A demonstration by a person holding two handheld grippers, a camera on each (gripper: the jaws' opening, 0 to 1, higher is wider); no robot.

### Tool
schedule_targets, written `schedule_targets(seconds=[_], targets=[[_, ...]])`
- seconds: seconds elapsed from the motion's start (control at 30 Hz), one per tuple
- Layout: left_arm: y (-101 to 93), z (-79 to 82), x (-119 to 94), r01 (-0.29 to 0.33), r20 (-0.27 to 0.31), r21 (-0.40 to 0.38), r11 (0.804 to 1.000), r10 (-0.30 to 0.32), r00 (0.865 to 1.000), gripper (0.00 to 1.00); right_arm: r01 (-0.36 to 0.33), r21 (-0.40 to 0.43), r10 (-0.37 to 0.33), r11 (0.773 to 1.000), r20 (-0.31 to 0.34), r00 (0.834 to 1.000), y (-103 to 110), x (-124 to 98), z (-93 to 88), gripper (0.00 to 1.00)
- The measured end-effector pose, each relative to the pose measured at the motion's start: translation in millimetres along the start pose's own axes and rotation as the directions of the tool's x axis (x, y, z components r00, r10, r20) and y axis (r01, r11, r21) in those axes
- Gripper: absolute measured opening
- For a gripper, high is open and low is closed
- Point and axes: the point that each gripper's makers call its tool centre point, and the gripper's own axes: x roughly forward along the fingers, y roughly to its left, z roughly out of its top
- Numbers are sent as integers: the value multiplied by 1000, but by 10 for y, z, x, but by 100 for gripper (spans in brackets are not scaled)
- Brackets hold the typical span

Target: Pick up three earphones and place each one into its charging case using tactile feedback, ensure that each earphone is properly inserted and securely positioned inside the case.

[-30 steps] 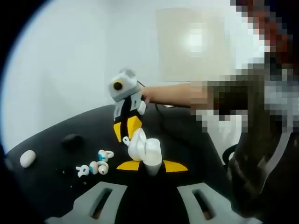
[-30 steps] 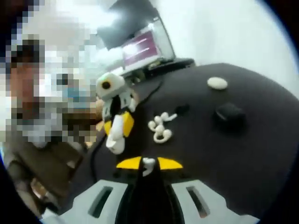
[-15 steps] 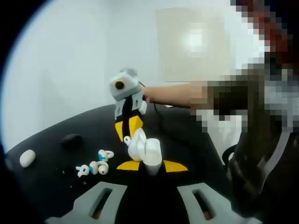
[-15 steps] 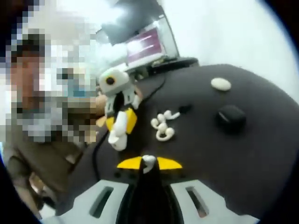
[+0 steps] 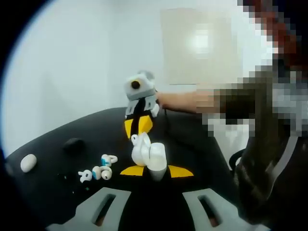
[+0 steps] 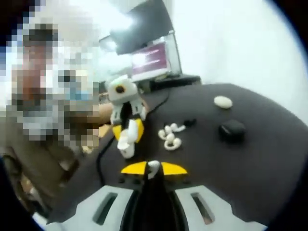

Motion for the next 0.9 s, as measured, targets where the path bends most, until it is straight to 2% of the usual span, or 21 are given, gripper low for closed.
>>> schedule_targets(seconds=[0.13,0.27,0.33,0.4,0.5,0.67,0.77,0.9], targets=[[7,-3,-1,0,-1,-1,1000,0,1000,14,67,-83,-61,994,78,995,36,-61,87,12],[8,-6,-1,-1,-1,-2,1000,1,1000,14,105,-133,-77,985,199,977,125,-136,308,12],[9,-8,-1,-1,-1,-3,1000,1,1000,14,140,-194,-91,971,245,965,184,-160,423,12],[9,-9,-1,-2,-1,-2,1000,2,1000,14,170,-272,-93,947,275,957,301,-136,533,12],[9,-11,0,-2,-2,-4,1000,2,1000,14,169,-386,-65,907,267,961,478,-51,599,12],[7,-13,-2,-3,-2,-4,1000,3,1000,14,127,-453,-24,883,225,974,618,99,596,12],[1,-14,-5,-2,-2,-6,1000,2,1000,14,103,-487,-14,867,183,983,621,211,544,12],[-2,-14,-11,-2,-1,-5,1000,2,1000,14,102,-495,-23,863,162,986,557,302,472,12]])
